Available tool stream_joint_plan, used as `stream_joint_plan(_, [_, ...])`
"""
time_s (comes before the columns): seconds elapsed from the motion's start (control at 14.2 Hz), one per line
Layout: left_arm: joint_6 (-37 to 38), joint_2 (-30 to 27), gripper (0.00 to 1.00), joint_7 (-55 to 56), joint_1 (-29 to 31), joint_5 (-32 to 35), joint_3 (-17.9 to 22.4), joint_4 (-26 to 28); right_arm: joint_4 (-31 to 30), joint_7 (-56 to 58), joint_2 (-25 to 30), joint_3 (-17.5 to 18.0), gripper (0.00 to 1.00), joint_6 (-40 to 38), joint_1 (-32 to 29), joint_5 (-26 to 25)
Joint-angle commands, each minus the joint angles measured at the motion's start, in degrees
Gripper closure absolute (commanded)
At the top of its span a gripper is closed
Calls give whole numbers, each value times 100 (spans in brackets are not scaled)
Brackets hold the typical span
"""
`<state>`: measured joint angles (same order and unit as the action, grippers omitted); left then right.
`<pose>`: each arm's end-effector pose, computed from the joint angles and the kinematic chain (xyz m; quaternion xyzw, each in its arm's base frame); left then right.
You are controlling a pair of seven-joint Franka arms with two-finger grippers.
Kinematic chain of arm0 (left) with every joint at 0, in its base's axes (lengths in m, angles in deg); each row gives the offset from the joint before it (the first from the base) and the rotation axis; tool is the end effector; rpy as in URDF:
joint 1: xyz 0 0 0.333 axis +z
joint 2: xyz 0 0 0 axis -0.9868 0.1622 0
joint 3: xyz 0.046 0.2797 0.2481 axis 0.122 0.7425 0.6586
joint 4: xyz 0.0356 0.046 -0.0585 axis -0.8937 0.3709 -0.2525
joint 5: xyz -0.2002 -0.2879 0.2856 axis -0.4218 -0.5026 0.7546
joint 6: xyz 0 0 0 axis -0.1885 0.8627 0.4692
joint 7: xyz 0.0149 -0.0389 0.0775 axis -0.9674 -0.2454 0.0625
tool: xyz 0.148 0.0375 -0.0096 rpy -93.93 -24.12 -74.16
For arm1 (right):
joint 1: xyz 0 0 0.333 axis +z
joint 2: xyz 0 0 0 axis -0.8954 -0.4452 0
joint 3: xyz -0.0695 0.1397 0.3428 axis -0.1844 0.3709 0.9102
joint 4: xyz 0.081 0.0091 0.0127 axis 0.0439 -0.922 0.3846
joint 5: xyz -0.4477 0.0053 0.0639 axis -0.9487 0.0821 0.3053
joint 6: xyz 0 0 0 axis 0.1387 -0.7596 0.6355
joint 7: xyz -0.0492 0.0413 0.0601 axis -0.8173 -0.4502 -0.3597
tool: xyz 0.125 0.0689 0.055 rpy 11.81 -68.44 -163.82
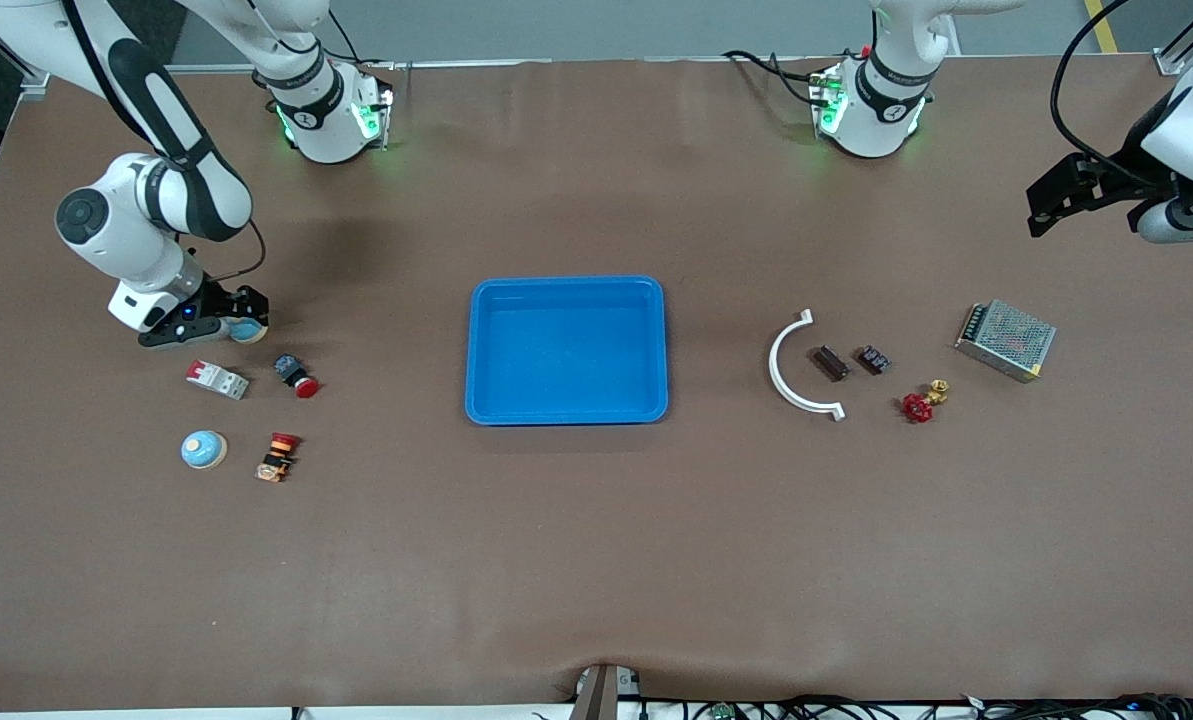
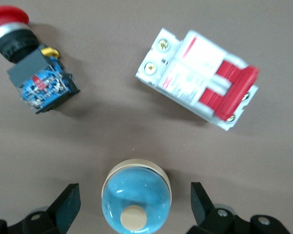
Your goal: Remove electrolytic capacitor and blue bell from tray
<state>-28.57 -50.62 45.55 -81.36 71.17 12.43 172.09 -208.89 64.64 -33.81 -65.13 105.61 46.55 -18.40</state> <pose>0.5853 -0.0741 0.6827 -0.9996 -0.0018 0.0068 0.0282 0.4643 -0.1139 0.1600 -0.9939 -0.1106 0.0026 0.0043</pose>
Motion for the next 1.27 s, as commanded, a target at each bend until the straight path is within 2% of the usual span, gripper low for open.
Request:
stream_joint_plan(0.0, [8, -144, 0, -126, 34, -261, 14, 95, 328, -181, 362, 104, 0, -818, -22, -8])
stream_joint_plan(0.28, [-1, -144, 0, -126, 43, -261, 23, 86, 1425, -496, 336, 104, 0, -2304, 154, 0])
stream_joint_plan(0.49, [-19, -127, 0, -82, 26, -270, 14, 86, 2287, -1260, 301, 96, 0, -3227, 592, 0])
stream_joint_plan(0.92, [-1, -118, 0, -82, 34, -261, 32, 68, 3597, -2009, 275, 87, 0, -4502, 1173, -8])
stream_joint_plan(1.2, [34, -162, 0, -38, 34, -261, 23, 103, 3985, -2194, 283, 26, 0, -4925, 1384, -8])
